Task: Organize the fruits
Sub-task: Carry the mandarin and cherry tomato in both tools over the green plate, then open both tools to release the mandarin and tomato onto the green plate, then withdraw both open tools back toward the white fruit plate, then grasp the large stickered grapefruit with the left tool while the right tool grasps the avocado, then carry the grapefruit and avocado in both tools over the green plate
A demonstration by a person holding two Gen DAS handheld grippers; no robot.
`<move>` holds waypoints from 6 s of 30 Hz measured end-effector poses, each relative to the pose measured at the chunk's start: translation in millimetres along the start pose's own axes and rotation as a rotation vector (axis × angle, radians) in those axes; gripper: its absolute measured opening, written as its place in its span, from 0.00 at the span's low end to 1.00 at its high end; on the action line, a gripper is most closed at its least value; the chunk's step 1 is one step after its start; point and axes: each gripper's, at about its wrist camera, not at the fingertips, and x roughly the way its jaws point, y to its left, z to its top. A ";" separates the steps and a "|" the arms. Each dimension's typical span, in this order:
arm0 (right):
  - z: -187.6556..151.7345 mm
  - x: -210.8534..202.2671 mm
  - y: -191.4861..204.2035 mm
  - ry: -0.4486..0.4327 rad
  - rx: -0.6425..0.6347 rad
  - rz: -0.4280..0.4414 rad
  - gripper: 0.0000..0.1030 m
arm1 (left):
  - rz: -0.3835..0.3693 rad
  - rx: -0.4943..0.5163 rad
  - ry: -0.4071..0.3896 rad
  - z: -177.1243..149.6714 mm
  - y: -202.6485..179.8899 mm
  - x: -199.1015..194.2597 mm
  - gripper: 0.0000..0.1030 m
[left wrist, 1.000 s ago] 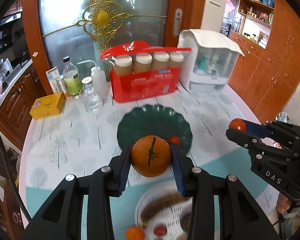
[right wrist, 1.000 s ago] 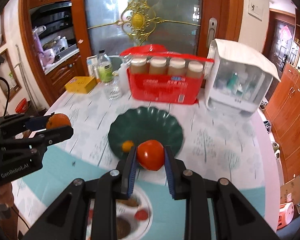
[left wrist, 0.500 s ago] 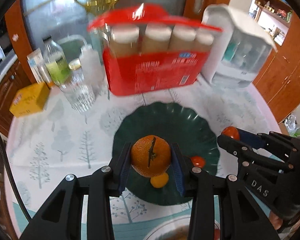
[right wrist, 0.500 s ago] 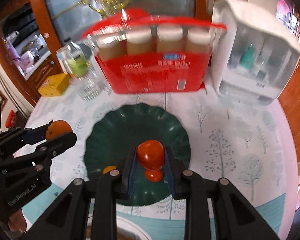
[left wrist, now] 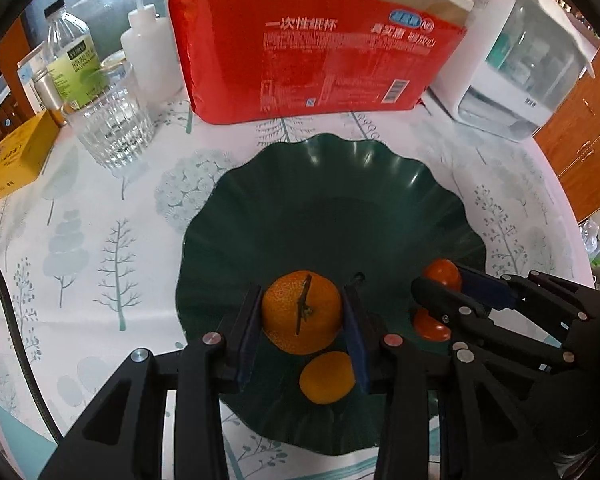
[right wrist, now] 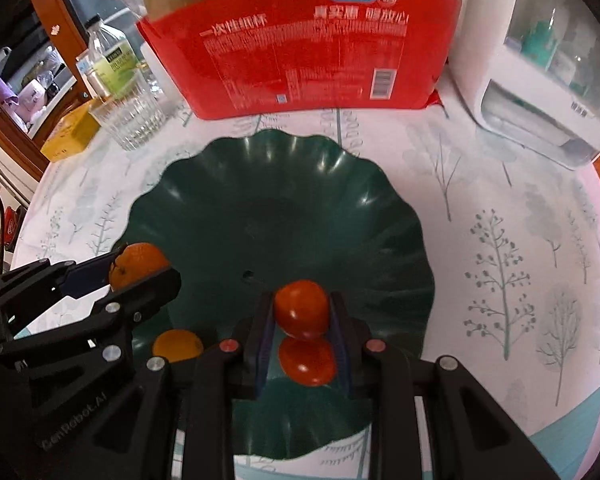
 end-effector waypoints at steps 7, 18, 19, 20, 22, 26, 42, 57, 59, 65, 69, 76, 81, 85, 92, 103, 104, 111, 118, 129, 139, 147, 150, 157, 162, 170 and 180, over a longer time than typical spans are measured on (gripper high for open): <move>0.0 5.9 -4.8 0.002 0.005 -0.030 0.27 | 0.035 -0.001 -0.007 -0.6 1.6 4.6 0.56; 2.6 -17.9 -15.1 -0.056 0.044 -0.033 0.47 | 0.023 -0.023 -0.038 1.9 9.3 -17.1 0.80; 2.7 -20.1 -14.8 -0.060 0.043 -0.033 0.47 | 0.022 -0.024 -0.042 1.9 8.7 -20.6 0.80; 2.8 -23.8 -14.5 -0.066 0.042 -0.031 0.47 | 0.020 -0.024 -0.046 1.7 8.1 -23.7 0.80; 2.7 -29.5 -14.2 -0.075 0.039 -0.034 0.47 | 0.020 -0.022 -0.052 1.6 6.4 -29.6 0.81; 1.3 -44.7 -12.0 -0.089 0.039 -0.033 0.47 | 0.022 -0.017 -0.065 -0.2 3.9 -44.0 0.81; -22.6 -115.9 2.1 -0.161 0.009 -0.036 0.47 | 0.042 -0.005 -0.153 -24.3 -9.7 -123.8 0.84; -75.4 -173.6 5.7 -0.230 -0.030 -0.052 0.54 | 0.055 -0.022 -0.193 -75.0 -18.1 -182.8 0.87; -84.9 -181.6 6.1 -0.239 -0.034 -0.047 0.54 | 0.048 -0.031 -0.208 -86.7 -17.9 -193.7 0.87; -118.3 -203.1 8.4 -0.268 -0.050 -0.028 0.59 | 0.043 -0.045 -0.243 -121.5 -19.3 -215.7 0.87; -140.2 -210.6 9.5 -0.270 -0.056 -0.003 0.59 | 0.027 -0.055 -0.255 -149.4 -20.9 -225.8 0.87; -184.9 -211.7 11.9 -0.253 -0.078 0.032 0.59 | 0.033 -0.025 -0.276 -207.0 -37.5 -232.8 0.87; -213.1 -205.1 11.0 -0.234 -0.091 0.038 0.59 | 0.031 0.006 -0.253 -243.8 -51.0 -224.1 0.87; -231.8 -196.4 10.2 -0.211 -0.094 0.053 0.59 | 0.027 0.045 -0.207 -275.8 -64.3 -206.9 0.87; -255.6 -177.6 7.4 -0.166 -0.070 0.083 0.59 | -0.002 0.062 -0.121 -315.7 -76.0 -170.6 0.87; -273.2 -151.3 4.9 -0.103 -0.007 0.121 0.59 | -0.002 0.022 -0.097 -341.7 -80.1 -134.1 0.77; -273.5 -150.1 5.0 -0.101 -0.004 0.125 0.59 | -0.005 0.019 -0.093 -342.9 -80.1 -131.9 0.73; -271.9 -137.6 11.8 -0.071 0.003 0.157 0.59 | -0.057 -0.019 -0.047 -348.5 -77.2 -115.8 0.48; -267.6 -121.7 22.3 -0.040 -0.003 0.174 0.60 | -0.070 -0.032 -0.052 -352.9 -72.0 -114.0 0.47; -259.5 -102.0 35.4 -0.001 -0.014 0.203 0.62 | -0.045 -0.087 -0.081 -356.4 -48.6 -132.0 0.47; -252.0 -86.1 40.2 0.018 -0.001 0.211 0.62 | -0.037 -0.138 -0.118 -348.0 -30.3 -147.6 0.47; -251.4 -86.9 44.5 0.010 -0.028 0.187 0.60 | -0.031 -0.157 -0.132 -340.2 -21.7 -155.1 0.47; -253.3 -90.7 45.5 0.008 -0.038 0.166 0.60 | -0.033 -0.160 -0.137 -334.9 -20.1 -159.1 0.47; -244.5 -118.7 44.1 -0.053 -0.059 0.135 0.60 | -0.032 -0.147 -0.174 -308.2 -15.5 -177.4 0.47; -224.3 -148.2 44.3 -0.126 -0.075 0.122 0.60 | -0.024 -0.122 -0.213 -275.2 -11.9 -195.2 0.47; -167.9 -194.5 39.7 -0.227 -0.097 0.114 0.60 | 0.007 -0.031 -0.292 -190.9 -14.5 -229.9 0.47; -68.2 -238.1 20.0 -0.366 -0.098 0.024 0.60 | 0.044 0.037 -0.367 -81.2 -10.1 -254.7 0.47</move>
